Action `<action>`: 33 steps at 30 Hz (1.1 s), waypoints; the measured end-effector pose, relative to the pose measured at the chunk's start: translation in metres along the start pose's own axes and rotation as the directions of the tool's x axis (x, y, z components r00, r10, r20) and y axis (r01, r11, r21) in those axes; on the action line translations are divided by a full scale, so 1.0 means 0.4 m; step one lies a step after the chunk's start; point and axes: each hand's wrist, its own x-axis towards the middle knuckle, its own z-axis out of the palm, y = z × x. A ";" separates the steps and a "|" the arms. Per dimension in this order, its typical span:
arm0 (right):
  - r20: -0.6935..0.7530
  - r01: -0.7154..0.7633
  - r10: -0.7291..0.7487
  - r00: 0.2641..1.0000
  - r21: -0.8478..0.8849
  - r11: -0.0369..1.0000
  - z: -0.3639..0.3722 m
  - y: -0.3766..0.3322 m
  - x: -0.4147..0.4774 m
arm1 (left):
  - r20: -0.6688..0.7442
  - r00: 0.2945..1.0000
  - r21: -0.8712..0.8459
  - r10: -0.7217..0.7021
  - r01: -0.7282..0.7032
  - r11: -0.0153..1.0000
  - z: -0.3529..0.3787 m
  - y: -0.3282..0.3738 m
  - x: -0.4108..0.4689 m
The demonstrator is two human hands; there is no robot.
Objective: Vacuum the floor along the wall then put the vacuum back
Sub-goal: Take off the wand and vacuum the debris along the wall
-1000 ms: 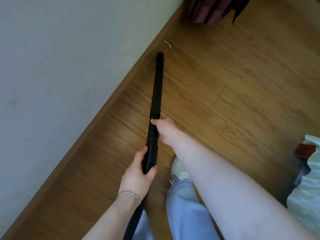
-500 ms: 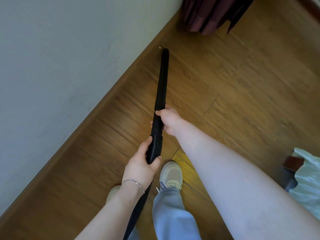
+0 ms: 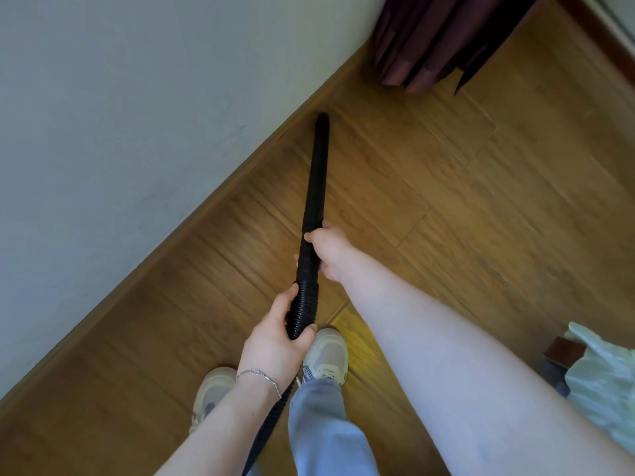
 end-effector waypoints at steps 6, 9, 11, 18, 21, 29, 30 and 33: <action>0.046 -0.010 0.012 0.999 -0.040 0.999 -0.009 0.043 -0.058 | 0.010 1.000 -0.047 -0.021 0.021 0.999 0.040 -0.027 -0.060; 0.064 0.003 0.003 0.998 -0.094 0.996 0.013 0.066 -0.086 | 0.000 1.000 -0.092 -0.029 0.029 0.995 0.038 -0.056 -0.086; 0.074 0.007 0.002 0.997 -0.124 0.992 0.033 0.085 -0.109 | -0.010 0.999 -0.129 -0.038 0.036 0.991 0.031 -0.080 -0.112; 0.069 0.063 -0.047 0.997 -0.267 0.962 0.153 0.191 -0.213 | -0.064 0.995 -0.293 -0.079 0.057 0.954 -0.015 -0.198 -0.230; 0.065 0.109 -0.093 0.994 -0.328 0.938 0.208 0.249 -0.248 | -0.098 0.991 -0.357 -0.094 0.053 0.933 -0.029 -0.256 -0.285; 0.122 0.179 -0.138 0.983 -0.461 0.869 0.337 0.441 -0.346 | -0.149 0.973 -0.539 -0.179 0.072 0.839 -0.019 -0.427 -0.448; 0.134 0.184 -0.136 0.982 -0.477 0.860 0.348 0.463 -0.360 | -0.156 0.969 -0.560 -0.191 0.073 0.825 -0.013 -0.443 -0.467; 0.168 0.192 -0.119 0.979 -0.535 0.823 0.370 0.522 -0.393 | -0.181 0.955 -0.619 -0.236 0.076 0.782 0.014 -0.480 -0.520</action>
